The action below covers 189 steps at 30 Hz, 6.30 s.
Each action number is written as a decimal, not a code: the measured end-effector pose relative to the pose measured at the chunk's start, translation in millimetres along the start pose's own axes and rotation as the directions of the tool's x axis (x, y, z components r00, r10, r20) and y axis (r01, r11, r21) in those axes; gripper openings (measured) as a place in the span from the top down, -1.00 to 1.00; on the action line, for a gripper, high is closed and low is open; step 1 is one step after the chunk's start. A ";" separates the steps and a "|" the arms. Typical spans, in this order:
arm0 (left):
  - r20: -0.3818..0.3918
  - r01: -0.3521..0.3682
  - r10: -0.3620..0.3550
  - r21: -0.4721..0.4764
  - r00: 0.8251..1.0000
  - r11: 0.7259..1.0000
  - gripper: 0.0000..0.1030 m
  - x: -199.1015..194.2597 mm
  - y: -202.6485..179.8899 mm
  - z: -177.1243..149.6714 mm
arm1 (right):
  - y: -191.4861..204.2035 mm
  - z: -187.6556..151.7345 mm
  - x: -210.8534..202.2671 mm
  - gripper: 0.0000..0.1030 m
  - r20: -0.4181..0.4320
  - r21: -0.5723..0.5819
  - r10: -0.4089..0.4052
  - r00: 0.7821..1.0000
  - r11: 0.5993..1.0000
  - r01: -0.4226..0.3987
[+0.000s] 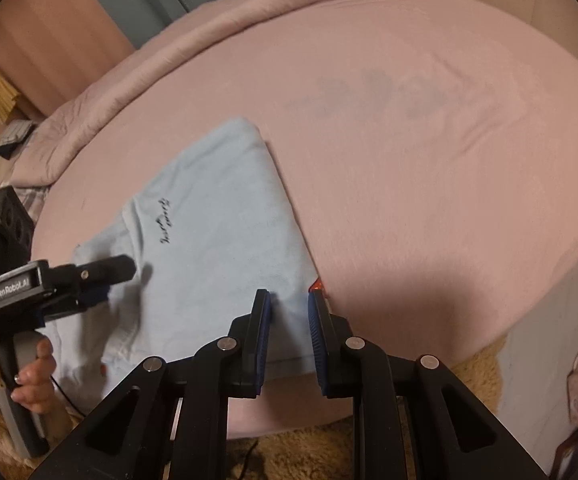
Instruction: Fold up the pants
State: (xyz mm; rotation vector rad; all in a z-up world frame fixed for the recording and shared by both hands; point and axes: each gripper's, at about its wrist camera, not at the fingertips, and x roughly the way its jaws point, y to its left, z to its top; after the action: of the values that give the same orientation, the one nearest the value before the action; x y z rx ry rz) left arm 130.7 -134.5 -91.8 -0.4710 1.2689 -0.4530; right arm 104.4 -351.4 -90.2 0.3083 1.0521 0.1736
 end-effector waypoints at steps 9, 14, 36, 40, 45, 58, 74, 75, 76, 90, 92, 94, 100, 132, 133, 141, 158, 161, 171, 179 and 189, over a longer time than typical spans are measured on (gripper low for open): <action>0.064 -0.003 0.004 -0.024 0.998 1.000 0.87 -41.2 7.8 -12.3 | -5.8 14.0 -21.3 0.57 0.001 -0.007 -0.011 1.000 1.000 0.011; 0.132 -0.110 0.110 -0.013 0.985 0.994 0.87 -75.5 27.0 -23.5 | 3.2 19.6 -36.4 0.57 0.044 -0.046 0.003 0.999 0.999 0.000; 0.102 -0.255 0.258 -0.040 0.961 0.966 0.73 -50.0 44.1 -31.0 | 54.5 52.5 41.3 0.57 -0.071 -0.174 0.016 0.997 0.984 -0.028; 0.106 -0.267 0.269 -0.031 0.957 0.963 0.71 -48.3 42.4 -33.4 | 47.7 33.6 26.1 0.57 -0.086 -0.182 0.024 0.996 0.982 -0.039; 0.112 -0.268 0.269 -0.025 0.957 0.963 0.69 -48.4 42.2 -39.1 | 35.8 7.4 6.2 0.57 -0.104 -0.192 0.012 0.994 0.981 -0.032; 0.108 -0.273 0.270 0.007 0.957 0.962 0.40 -50.5 35.3 -53.5 | 12.2 -9.8 -26.6 0.55 -0.108 -0.125 0.018 0.994 0.992 -0.031; 0.114 -0.254 0.253 -0.004 0.961 0.967 0.56 -57.0 40.3 -77.0 | 6.6 -13.9 -12.0 0.63 -0.099 -0.029 0.086 0.991 0.996 -0.089; 0.113 -0.253 0.251 -0.001 0.961 0.968 0.56 -56.0 40.0 -77.8 | 7.8 -13.5 -19.4 0.69 -0.075 -0.035 0.094 0.993 0.995 -0.097; 0.111 -0.251 0.250 0.000 0.962 0.968 0.55 -56.3 40.9 -76.9 | 9.3 -13.1 -24.7 0.72 -0.060 -0.040 0.095 0.994 0.994 -0.098; 0.109 -0.239 0.239 -0.010 0.965 0.971 0.54 -55.7 42.3 -75.7 | 8.9 -12.6 -3.5 0.75 -0.108 -0.077 -0.019 0.994 0.997 0.011; 0.107 -0.238 0.238 -0.016 0.965 0.971 0.53 -56.0 42.3 -76.8 | 7.0 -10.5 -5.8 0.75 -0.119 -0.071 -0.017 0.993 0.997 0.009; 0.106 -0.233 0.234 -0.023 0.966 0.972 0.53 -56.8 43.0 -77.1 | 8.5 -5.0 -9.0 0.71 -0.126 -0.079 -0.020 0.992 0.997 0.010; 0.106 -0.230 0.232 -0.031 0.967 0.973 0.52 -57.7 44.4 -78.3 | 18.6 34.9 -13.0 0.08 -0.042 -0.115 0.008 0.999 0.993 -0.013; 0.149 -0.213 0.224 -0.087 0.963 0.973 0.48 -79.6 54.1 -84.8 | 45.2 73.8 44.9 0.69 -0.006 -0.083 -0.013 1.000 0.996 0.013; 0.168 -0.225 0.238 -0.092 0.957 0.970 0.48 -86.6 55.4 -86.8 | 47.2 73.5 39.1 0.64 0.002 -0.096 -0.030 1.000 0.995 0.030; 0.335 -0.381 0.439 -0.226 0.834 0.896 -0.53 -158.2 86.6 -103.6 | 66.5 45.7 -21.1 -0.07 0.109 -0.188 -0.002 0.994 0.982 0.023; 0.340 -0.383 0.613 -0.543 0.713 0.747 -0.93 -227.6 180.2 -152.7 | 144.7 -12.2 0.2 -0.61 -0.010 -0.391 0.107 0.994 0.915 -0.102; 0.327 -0.338 0.603 -0.594 0.728 0.730 -0.91 -228.7 203.2 -160.7 | 152.1 -13.7 3.5 -0.61 -0.038 -0.380 0.133 0.990 0.915 -0.137; 0.353 -0.199 0.505 -0.629 0.788 0.752 -0.79 -217.4 225.7 -176.2 | 156.5 -21.8 12.7 -0.61 -0.084 -0.362 0.136 0.987 0.919 -0.158; 0.390 -0.089 0.417 -0.634 0.821 0.768 -0.45 -216.7 229.3 -180.6 | 157.3 -26.4 14.8 -0.61 -0.111 -0.343 0.150 0.982 0.922 -0.180; 0.426 -0.028 0.395 -0.651 0.814 0.759 0.16 -221.0 231.1 -183.4 | 150.9 -27.2 16.3 -0.61 -0.134 -0.316 0.162 0.978 0.928 -0.197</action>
State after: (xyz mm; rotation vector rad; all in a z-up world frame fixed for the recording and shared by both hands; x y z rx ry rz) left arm -84.9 164.5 -90.5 -0.9237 0.8625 0.3317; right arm 89.5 -199.8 -66.2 0.0928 1.0793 0.5301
